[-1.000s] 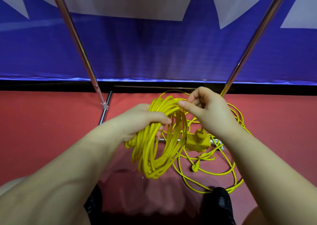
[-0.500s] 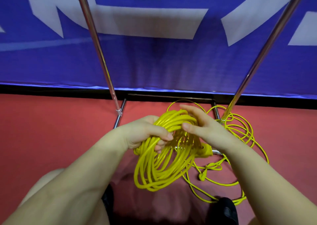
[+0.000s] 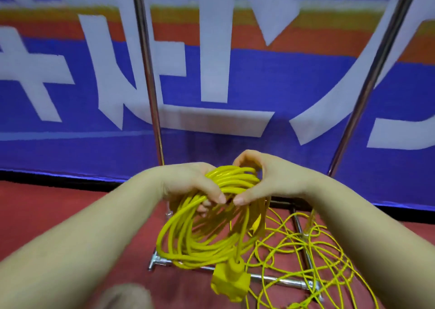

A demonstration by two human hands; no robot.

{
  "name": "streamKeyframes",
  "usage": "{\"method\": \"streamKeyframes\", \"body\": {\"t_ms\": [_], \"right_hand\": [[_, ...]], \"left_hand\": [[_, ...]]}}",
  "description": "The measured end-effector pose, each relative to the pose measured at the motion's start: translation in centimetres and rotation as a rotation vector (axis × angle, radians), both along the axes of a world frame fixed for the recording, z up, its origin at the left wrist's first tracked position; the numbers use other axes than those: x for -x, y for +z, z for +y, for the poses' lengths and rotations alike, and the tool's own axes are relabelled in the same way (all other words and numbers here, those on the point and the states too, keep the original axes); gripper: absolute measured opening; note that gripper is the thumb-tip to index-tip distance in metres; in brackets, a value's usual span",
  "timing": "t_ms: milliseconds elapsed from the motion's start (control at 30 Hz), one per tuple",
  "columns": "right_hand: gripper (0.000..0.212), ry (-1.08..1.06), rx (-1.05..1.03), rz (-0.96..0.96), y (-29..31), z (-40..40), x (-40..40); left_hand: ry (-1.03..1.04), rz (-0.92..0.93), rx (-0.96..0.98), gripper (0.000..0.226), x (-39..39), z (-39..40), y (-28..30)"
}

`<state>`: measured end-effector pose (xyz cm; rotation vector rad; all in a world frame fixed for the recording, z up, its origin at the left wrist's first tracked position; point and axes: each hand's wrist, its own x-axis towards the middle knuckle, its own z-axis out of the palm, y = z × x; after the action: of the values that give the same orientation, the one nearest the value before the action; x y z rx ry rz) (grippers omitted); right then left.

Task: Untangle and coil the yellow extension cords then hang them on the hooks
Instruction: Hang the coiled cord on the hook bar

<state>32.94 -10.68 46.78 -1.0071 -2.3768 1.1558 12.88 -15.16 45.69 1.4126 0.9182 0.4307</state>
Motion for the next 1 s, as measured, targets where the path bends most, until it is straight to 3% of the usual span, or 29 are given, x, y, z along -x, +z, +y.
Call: {"method": "streamKeyframes", "body": {"t_ms": [267,400,567,667,800,900,1000], "right_hand": [[0.052,0.075,0.063,0.183,7.3,-1.3,1.6],[0.022,0.096,0.143,0.289,10.1,-2.2,2.3],[0.026,0.096,0.179,0.319,14.0,-2.5,3.2],[0.024,0.13,0.125,0.289,17.1,-2.3,3.5],[0.018,0.122,0.036,0.281,21.1,-1.5,3.8],[0.022,0.097,-0.063,0.286,24.1,-0.2,4.5],[0.013,0.054,-0.161,0.286,27.1,1.3,5.2]], "left_hand": [[-0.01,0.16,-0.239,0.02,2.0,-0.5,10.7],[0.021,0.266,-0.336,0.016,2.8,-0.7,14.6],[0.142,0.351,-0.447,0.014,4.1,-1.5,19.1],[0.165,0.374,-0.535,0.015,5.1,-1.9,21.6],[0.255,0.463,-0.688,0.041,6.0,-2.1,24.8],[0.34,0.481,-0.819,0.038,6.5,-1.6,27.1],[0.446,0.489,-0.955,0.036,6.7,-0.5,28.9]]}}
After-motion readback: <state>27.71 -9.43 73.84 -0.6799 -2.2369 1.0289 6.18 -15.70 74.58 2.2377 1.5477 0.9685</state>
